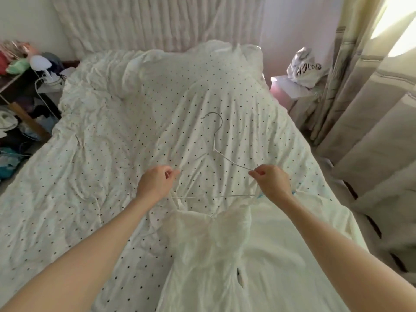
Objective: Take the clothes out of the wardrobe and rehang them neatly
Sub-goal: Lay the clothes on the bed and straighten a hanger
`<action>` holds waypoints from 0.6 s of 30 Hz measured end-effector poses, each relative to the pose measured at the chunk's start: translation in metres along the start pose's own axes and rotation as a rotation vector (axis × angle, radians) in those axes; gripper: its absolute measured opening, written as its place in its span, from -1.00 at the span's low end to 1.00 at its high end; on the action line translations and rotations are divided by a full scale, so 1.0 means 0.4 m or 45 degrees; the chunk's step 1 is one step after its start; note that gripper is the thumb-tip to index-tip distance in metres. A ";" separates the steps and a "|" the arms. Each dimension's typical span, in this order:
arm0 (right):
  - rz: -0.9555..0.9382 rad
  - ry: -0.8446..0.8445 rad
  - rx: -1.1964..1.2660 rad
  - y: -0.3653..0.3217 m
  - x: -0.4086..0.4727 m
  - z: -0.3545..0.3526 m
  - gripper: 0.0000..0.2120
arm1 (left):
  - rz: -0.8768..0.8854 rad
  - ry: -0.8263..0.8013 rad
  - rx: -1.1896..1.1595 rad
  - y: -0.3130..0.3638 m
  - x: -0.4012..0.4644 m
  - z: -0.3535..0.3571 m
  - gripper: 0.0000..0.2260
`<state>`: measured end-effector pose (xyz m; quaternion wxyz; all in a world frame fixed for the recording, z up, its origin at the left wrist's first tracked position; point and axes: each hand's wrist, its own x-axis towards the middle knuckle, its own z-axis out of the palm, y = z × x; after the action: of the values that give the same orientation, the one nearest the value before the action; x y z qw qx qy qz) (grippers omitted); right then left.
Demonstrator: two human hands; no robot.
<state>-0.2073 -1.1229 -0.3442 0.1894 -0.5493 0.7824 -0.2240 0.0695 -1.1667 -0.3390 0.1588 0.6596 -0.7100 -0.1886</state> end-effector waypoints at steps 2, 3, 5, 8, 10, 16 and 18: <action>0.018 -0.031 -0.038 0.043 0.057 0.089 -0.77 | -0.042 -0.027 0.014 -0.056 0.053 0.099 -0.68; 0.025 -0.053 -0.057 0.063 0.077 0.128 -0.77 | -0.053 -0.038 0.019 -0.079 0.073 0.138 -0.69; 0.058 -0.112 -0.069 0.107 0.117 0.210 -0.78 | -0.068 -0.065 0.023 -0.123 0.117 0.223 -0.71; 0.104 -0.162 -0.067 0.164 0.194 0.322 -0.78 | -0.085 -0.100 0.063 -0.179 0.191 0.338 -0.72; 0.142 -0.173 -0.068 0.190 0.247 0.382 -0.78 | -0.065 -0.072 0.100 -0.205 0.244 0.392 -0.72; 0.189 -0.205 -0.016 0.238 0.364 0.514 -0.78 | 0.015 -0.037 0.171 -0.275 0.382 0.496 -0.78; 0.167 -0.212 -0.022 0.246 0.383 0.534 -0.78 | 0.054 -0.029 0.167 -0.289 0.400 0.518 -0.78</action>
<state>-0.2175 -1.2688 -0.5838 0.2634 -0.5153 0.8001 -0.1581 0.0598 -1.3208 -0.5799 0.1111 0.6511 -0.7365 -0.1456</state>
